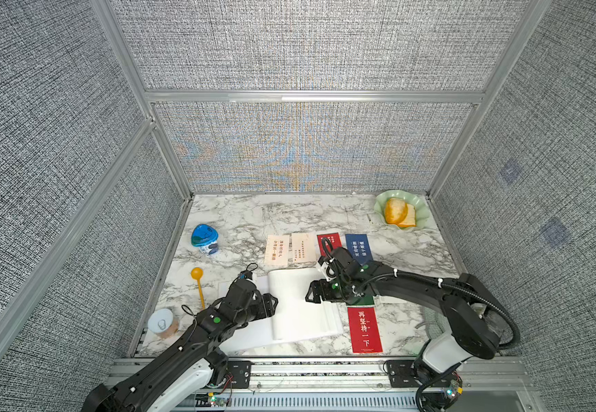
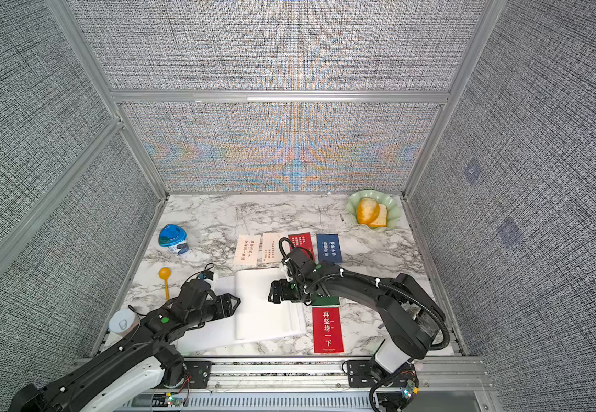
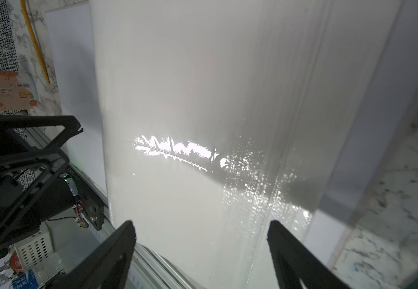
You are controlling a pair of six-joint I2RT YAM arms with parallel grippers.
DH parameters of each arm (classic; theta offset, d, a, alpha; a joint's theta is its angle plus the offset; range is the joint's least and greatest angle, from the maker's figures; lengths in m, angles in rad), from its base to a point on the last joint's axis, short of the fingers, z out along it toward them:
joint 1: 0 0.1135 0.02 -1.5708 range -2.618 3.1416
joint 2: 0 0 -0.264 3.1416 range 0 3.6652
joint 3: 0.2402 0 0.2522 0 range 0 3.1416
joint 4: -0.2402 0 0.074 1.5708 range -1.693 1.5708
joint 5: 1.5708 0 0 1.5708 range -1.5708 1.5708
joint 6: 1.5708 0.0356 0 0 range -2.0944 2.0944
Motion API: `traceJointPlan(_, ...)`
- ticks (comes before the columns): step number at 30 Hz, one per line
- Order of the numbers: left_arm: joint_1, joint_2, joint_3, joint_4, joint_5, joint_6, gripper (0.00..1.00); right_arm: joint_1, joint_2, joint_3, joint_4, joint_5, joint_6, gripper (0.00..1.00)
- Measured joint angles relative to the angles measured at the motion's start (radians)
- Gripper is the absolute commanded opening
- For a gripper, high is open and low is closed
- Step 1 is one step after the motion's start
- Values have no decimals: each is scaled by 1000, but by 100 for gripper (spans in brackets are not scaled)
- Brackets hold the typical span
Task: Place the photos into the photo albums
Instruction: Turn the page of the photo album at the center of the board.
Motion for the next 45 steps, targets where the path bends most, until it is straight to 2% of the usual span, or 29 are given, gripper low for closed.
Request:
traceJointPlan(7,-23,-105,-10,-124,-113,-140,70,-31,-6,-8,-1,1,-10,87)
traceJointPlan(14,-24,-45,-26,-148,-195,-182,71,-32,2,1,1,-36,-20,86)
traceJointPlan(28,-24,71,-81,40,-309,-159,71,-14,60,1,68,-93,-6,87)
traceJointPlan(35,-22,184,-46,95,-315,-146,71,-12,61,3,82,-95,10,87)
traceJointPlan(45,-22,296,45,38,-259,-154,70,-12,75,2,108,-90,39,86)
